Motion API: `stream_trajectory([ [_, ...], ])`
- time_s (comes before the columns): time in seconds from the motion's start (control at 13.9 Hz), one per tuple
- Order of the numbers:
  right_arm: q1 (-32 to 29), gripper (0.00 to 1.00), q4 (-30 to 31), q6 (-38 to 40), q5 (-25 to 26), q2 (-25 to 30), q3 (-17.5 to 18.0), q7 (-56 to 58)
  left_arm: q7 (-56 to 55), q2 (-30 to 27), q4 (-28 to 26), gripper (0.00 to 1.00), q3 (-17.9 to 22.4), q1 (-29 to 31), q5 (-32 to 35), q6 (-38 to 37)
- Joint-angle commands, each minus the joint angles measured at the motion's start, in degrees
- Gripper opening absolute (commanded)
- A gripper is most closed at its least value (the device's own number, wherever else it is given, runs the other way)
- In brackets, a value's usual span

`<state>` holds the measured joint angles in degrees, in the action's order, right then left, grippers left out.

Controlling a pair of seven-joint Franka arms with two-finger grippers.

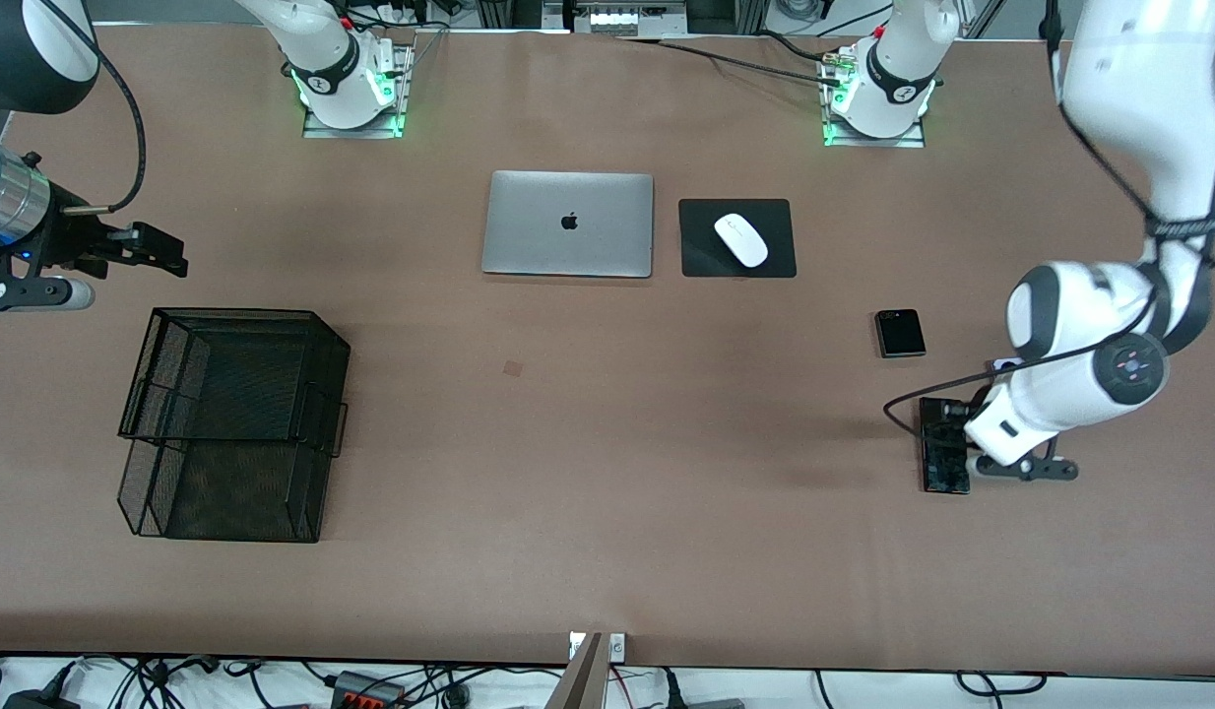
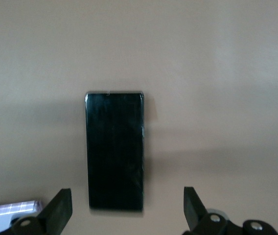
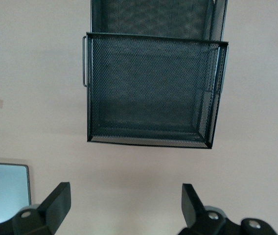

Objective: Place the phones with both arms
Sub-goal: 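Grasp the large black phone with the left gripper and lift it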

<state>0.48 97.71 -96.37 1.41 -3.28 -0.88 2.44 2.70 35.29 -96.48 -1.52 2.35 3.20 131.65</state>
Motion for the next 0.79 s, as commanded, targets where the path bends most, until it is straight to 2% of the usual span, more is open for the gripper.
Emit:
stream_trajectory([
  [0.0, -0.6, 1.00, 0.0, -2.4, 0.0, 0.2, 0.3, 0.9, 4.1, 3.5, 0.1, 1.00, -0.2, 1.3, 0.8, 6.2],
  [0.36, -0.4, 1.00, 0.2, -4.5, 0.0, -0.4, 0.3, 0.9, 4.1, 5.5, -0.7, 1.00, -0.2, 2.5, 0.7, 7.9],
  [0.72, -0.2, 1.00, 0.1, -3.5, 0.3, -0.5, 0.3, 1.1, 4.1, 6.6, -0.7, 1.00, -0.3, 2.4, 0.6, 8.0],
])
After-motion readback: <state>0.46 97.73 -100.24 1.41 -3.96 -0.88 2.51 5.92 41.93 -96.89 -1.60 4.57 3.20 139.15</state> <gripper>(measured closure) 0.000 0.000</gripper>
